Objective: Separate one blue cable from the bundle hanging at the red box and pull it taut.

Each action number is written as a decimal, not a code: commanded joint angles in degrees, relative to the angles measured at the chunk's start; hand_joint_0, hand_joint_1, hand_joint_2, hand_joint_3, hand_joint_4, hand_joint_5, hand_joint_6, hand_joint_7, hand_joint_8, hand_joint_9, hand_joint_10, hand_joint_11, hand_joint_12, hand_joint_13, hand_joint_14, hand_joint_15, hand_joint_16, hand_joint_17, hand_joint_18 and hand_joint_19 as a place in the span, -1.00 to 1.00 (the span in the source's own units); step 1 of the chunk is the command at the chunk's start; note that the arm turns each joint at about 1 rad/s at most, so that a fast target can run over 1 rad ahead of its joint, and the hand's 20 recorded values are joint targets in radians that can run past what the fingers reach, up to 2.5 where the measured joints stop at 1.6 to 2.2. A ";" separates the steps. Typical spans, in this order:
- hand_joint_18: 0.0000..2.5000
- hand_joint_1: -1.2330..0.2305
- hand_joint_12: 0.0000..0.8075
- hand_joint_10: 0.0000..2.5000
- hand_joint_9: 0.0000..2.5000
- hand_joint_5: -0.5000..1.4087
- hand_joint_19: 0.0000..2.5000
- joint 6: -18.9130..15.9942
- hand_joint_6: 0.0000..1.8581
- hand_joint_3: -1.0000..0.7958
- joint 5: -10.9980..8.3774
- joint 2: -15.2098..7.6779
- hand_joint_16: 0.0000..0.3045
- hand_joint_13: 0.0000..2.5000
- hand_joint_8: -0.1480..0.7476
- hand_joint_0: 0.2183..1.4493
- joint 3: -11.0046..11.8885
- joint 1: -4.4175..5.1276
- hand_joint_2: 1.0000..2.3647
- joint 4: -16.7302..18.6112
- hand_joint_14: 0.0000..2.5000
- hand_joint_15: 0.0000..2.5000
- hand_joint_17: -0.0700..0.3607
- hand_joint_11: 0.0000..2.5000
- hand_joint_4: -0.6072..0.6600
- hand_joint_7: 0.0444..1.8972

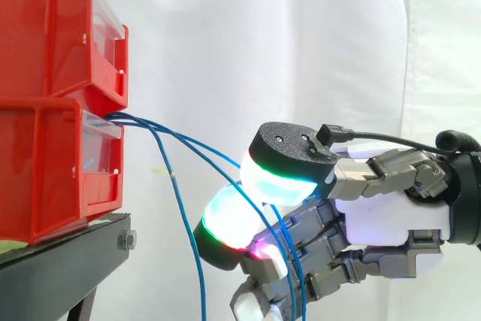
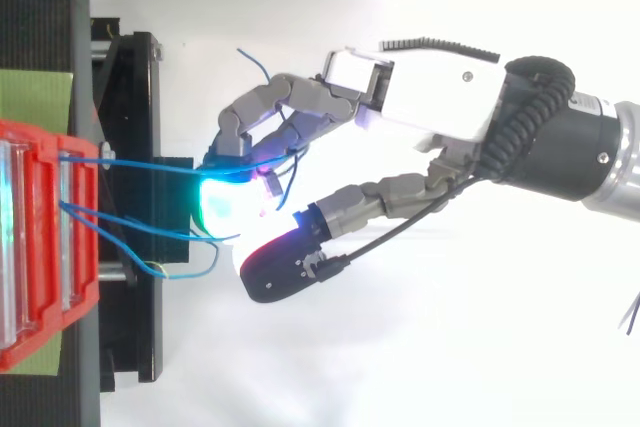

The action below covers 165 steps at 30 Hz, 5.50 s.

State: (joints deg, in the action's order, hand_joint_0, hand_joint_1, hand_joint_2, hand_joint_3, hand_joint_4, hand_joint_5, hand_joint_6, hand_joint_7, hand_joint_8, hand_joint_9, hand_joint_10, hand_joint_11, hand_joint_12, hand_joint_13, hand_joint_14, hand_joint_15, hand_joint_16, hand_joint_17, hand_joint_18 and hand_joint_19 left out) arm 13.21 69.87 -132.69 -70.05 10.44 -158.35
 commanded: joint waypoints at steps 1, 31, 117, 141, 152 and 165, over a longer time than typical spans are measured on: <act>-0.51 -0.24 -0.16 -1.00 -0.38 -0.73 -0.57 0.41 -0.01 -0.44 0.00 0.07 -0.67 -0.36 -0.06 -0.48 0.00 -0.16 -1.00 -0.29 -0.98 -0.48 -0.15 0.16 0.08 -0.07; -0.53 -0.15 -0.09 -0.14 -0.77 -0.74 -0.59 2.61 -0.01 -0.44 0.26 0.16 -0.67 -0.35 0.06 -0.52 0.00 -0.77 -1.00 -2.40 -0.98 -0.28 -0.15 -0.07 0.16 -0.14; -0.46 0.04 -0.27 -0.38 -0.51 -0.74 -0.54 2.17 -0.02 -0.44 -2.11 1.91 -0.66 0.03 -0.01 -0.46 0.00 0.28 -1.00 -2.23 -0.68 -0.04 -0.13 0.10 0.20 -0.12; -0.35 0.09 -0.30 -0.20 -0.50 -0.74 -0.48 0.94 -0.01 -0.44 -4.13 2.09 -0.62 -0.08 0.00 -0.53 0.00 2.30 -1.00 -9.26 0.67 -0.65 -0.08 0.00 0.23 -0.17; -0.37 0.04 -0.32 -0.22 -0.46 -0.74 -0.46 0.41 -0.01 -0.44 -4.13 3.58 -0.63 -0.04 -0.06 -0.45 0.00 2.39 -1.00 -10.31 0.30 -0.44 -0.09 0.06 0.22 -0.14; -0.39 0.04 -0.34 -0.06 -0.43 -0.74 -0.46 0.06 0.00 -0.38 -3.95 4.55 -0.65 0.03 -0.12 -0.36 0.00 2.30 -0.99 -10.49 -0.24 -0.15 -0.11 0.04 0.18 -0.11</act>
State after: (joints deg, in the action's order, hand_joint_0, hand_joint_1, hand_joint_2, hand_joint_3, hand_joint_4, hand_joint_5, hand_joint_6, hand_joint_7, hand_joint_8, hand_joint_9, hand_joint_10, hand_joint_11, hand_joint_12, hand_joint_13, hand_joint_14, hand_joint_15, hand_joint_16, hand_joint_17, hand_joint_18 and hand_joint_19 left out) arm 13.24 65.92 -128.64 -70.05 12.76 -168.81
